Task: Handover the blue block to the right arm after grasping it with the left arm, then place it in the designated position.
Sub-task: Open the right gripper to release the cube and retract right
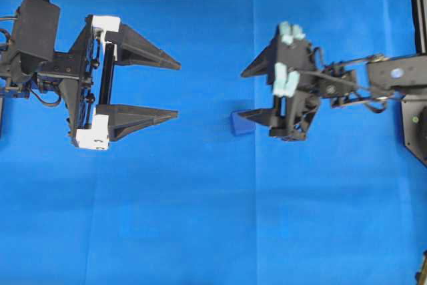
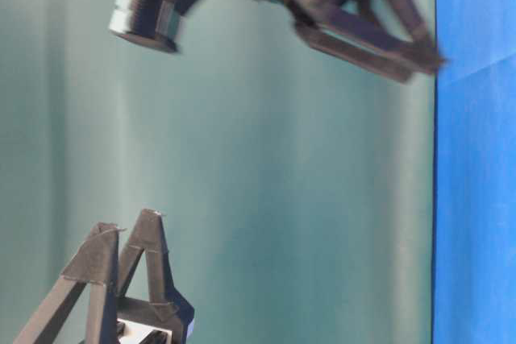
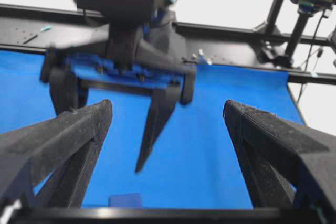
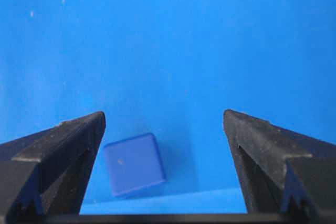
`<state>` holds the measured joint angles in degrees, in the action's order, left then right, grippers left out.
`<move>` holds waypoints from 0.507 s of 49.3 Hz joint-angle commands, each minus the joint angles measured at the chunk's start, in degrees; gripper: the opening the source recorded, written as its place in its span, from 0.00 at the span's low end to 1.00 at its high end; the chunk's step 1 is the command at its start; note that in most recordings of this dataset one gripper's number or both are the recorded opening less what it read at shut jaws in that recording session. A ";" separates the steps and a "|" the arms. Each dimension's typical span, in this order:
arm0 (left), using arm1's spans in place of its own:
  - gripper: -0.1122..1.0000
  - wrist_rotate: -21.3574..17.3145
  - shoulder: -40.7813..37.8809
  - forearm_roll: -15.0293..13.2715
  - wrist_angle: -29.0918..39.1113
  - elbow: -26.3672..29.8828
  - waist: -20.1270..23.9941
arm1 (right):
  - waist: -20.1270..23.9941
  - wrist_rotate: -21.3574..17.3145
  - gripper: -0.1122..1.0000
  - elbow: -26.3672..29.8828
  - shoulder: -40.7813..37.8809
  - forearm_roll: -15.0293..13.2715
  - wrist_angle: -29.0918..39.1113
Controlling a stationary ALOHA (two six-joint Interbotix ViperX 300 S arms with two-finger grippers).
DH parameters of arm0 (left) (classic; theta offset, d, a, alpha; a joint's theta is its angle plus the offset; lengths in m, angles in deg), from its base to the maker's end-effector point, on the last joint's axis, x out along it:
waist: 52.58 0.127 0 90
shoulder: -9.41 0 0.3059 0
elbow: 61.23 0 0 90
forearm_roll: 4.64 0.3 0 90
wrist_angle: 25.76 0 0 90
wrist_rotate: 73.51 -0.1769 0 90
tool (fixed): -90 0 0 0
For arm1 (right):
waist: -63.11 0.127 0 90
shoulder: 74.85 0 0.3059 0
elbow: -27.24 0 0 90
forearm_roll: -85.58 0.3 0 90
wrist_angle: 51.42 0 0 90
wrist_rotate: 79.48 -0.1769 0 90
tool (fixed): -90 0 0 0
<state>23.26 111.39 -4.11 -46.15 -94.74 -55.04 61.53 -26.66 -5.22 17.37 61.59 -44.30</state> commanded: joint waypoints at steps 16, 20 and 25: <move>0.93 0.09 0.26 0.09 -0.44 1.41 -0.18 | 0.88 0.00 0.86 0.53 12.39 0.00 10.02; 0.93 0.09 0.26 0.09 -0.44 1.49 -0.18 | 1.14 0.00 0.86 0.53 14.33 0.09 11.87; 0.93 0.09 0.26 0.09 -0.53 1.49 -0.18 | 1.85 0.18 0.86 0.44 16.44 0.00 13.18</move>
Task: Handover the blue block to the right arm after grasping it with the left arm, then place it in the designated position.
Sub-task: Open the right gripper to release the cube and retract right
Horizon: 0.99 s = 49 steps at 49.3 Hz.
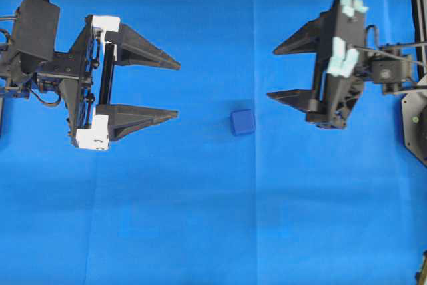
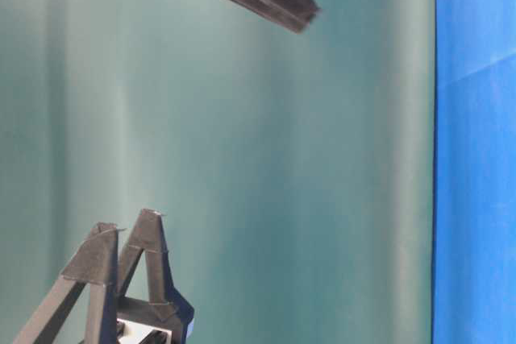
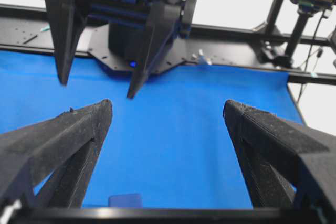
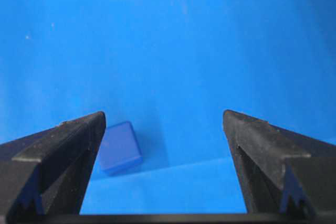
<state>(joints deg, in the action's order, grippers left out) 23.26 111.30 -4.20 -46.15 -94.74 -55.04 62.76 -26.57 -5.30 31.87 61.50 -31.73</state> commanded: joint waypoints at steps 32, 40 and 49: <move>0.93 0.00 0.35 0.18 -0.53 1.41 -0.18 | 0.79 0.09 0.84 -2.37 10.20 -0.53 -10.37; 0.93 0.00 0.35 0.18 -0.53 1.41 -0.26 | 0.70 0.09 0.84 -3.69 12.22 -0.53 -13.10; 0.93 -0.09 0.35 0.18 -0.53 1.32 -0.70 | 0.70 0.09 0.84 -5.27 12.83 -0.62 -16.17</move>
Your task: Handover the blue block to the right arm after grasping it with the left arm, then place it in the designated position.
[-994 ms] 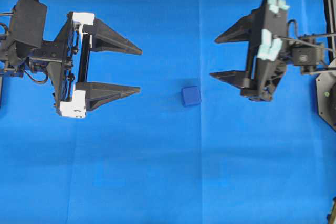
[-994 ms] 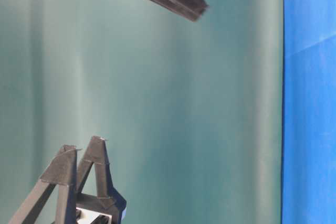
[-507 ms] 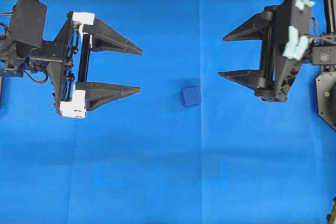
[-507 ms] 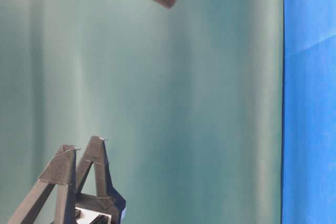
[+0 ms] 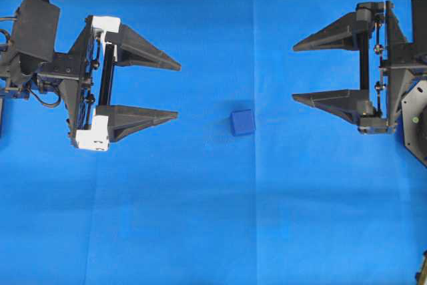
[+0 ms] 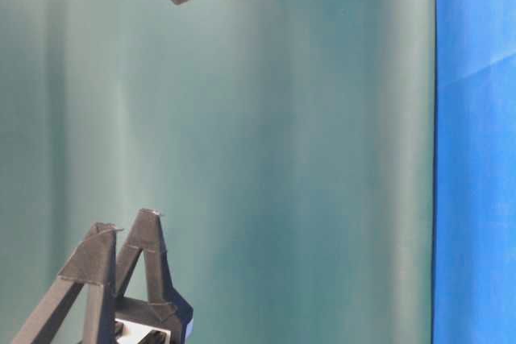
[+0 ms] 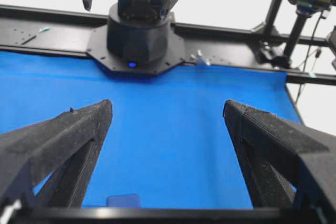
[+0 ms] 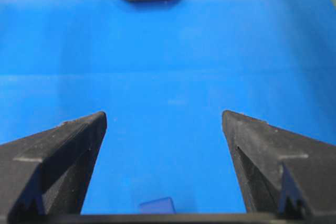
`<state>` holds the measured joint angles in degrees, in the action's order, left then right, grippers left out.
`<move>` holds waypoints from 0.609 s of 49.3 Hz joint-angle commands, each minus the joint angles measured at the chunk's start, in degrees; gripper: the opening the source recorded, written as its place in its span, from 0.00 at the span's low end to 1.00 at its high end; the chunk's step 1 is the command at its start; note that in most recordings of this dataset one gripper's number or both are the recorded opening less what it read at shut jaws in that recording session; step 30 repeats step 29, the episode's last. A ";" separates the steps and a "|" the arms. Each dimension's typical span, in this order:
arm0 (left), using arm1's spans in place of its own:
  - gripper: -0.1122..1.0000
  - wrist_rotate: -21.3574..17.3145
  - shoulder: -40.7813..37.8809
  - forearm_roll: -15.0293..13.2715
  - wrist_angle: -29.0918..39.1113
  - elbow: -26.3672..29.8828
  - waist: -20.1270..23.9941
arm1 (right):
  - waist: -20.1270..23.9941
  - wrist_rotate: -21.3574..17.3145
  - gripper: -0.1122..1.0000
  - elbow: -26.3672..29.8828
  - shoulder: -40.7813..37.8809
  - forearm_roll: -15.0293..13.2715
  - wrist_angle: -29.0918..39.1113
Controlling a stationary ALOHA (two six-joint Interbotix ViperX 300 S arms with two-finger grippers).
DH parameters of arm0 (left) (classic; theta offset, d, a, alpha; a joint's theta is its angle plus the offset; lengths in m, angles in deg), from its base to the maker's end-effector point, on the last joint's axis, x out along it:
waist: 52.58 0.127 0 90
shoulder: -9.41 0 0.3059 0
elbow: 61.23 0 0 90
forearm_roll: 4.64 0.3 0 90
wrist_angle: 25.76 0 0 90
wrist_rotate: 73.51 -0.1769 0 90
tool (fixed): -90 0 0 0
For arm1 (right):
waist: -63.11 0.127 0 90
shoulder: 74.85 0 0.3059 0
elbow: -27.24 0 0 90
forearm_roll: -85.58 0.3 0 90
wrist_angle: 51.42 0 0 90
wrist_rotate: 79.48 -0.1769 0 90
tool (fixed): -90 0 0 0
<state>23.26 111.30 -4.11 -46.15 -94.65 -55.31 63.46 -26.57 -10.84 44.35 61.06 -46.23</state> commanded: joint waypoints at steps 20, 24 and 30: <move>0.93 -0.09 0.35 0.09 -0.53 1.32 -0.53 | 0.00 0.09 0.84 0.00 0.35 -0.09 -2.81; 0.93 -0.09 0.35 0.09 -0.53 1.23 -0.53 | 0.00 0.09 0.84 0.00 0.35 -0.09 -2.81; 0.93 -0.09 0.35 0.09 -0.53 1.32 -0.53 | 0.00 0.09 0.84 0.00 0.35 -0.09 -2.72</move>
